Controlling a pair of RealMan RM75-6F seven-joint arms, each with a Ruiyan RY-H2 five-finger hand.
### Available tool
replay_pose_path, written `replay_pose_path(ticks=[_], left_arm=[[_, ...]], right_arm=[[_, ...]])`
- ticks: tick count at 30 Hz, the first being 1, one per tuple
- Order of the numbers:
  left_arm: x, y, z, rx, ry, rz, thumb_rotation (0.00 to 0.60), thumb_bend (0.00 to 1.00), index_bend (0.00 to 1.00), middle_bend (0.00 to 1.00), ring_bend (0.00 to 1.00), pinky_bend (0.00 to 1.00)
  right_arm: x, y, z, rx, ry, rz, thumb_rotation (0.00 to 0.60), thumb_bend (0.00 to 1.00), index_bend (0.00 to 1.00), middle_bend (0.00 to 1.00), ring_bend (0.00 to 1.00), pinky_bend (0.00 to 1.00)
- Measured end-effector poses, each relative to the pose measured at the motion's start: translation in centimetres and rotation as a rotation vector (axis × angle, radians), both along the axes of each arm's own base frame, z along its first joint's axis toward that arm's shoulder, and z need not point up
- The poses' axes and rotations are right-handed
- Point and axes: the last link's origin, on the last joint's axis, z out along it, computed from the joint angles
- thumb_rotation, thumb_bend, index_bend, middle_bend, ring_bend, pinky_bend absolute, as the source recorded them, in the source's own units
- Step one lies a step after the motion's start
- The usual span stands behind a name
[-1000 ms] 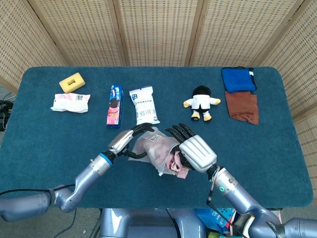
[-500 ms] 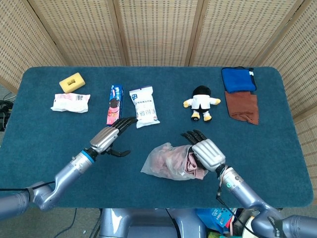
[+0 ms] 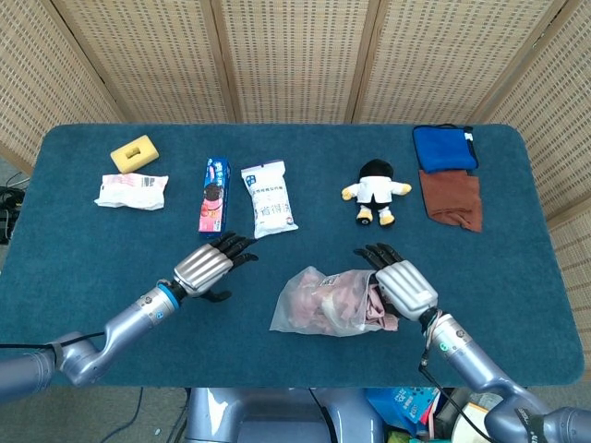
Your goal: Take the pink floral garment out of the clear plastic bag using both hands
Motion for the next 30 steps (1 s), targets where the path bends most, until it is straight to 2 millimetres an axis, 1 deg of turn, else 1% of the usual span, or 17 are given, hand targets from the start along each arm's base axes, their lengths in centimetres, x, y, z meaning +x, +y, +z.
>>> replay_pose_path(ticks=[4,6,9,12,19,24,30], left_arm=[[-0.1,-1.2,-1.4,-0.031,0.033,-0.025,0.6,0.31,0.26,0.0,0.0,0.0],[0.0,-1.6,-1.7,-0.035,0.028,-0.041,0.6,0.31,0.28,0.0,0.0,0.0],[0.1,-2.0,-2.2,-0.028,0.01,-0.072,0.6,0.31,0.28,0.0,0.0,0.0],[0.1,-2.0,-2.9,-0.016,-0.01,-0.072,0.6,0.31,0.28,0.0,0.0,0.0],[1.7,-0.5,-4.2,0.013,-0.03,-0.085,0.6,0.31,0.28,0.0,0.0,0.0],[3.4,0.8,-5.4,0.03,-0.018,-0.117,0.6,0.31,0.28,0.0,0.0,0.0],[5.8,2.2,-7.4,0.055,0.024,-0.158,0.6,0.31,0.28,0.0,0.0,0.0]], right_arm=[[-0.5,-0.1,0.1,-0.002,-0.008,-0.013,0.6,0.81,0.72,0.11,0.0,0.0],[-0.7,-0.2,0.1,-0.001,-0.01,-0.02,0.6,0.81,0.72,0.11,0.0,0.0],[-1.1,-0.3,0.1,0.0,-0.01,-0.03,0.6,0.81,0.72,0.11,0.0,0.0],[-1.2,-0.4,0.0,0.003,-0.014,-0.034,0.6,0.81,0.72,0.11,0.0,0.0],[-1.4,-0.3,-0.1,0.003,0.005,-0.016,0.6,0.81,0.72,0.12,0.0,0.0],[-1.5,-0.2,-0.2,0.003,0.019,-0.002,0.6,0.81,0.72,0.12,0.0,0.0],[-1.5,0.0,-0.4,0.008,0.033,0.023,0.6,0.81,0.72,0.12,0.0,0.0]])
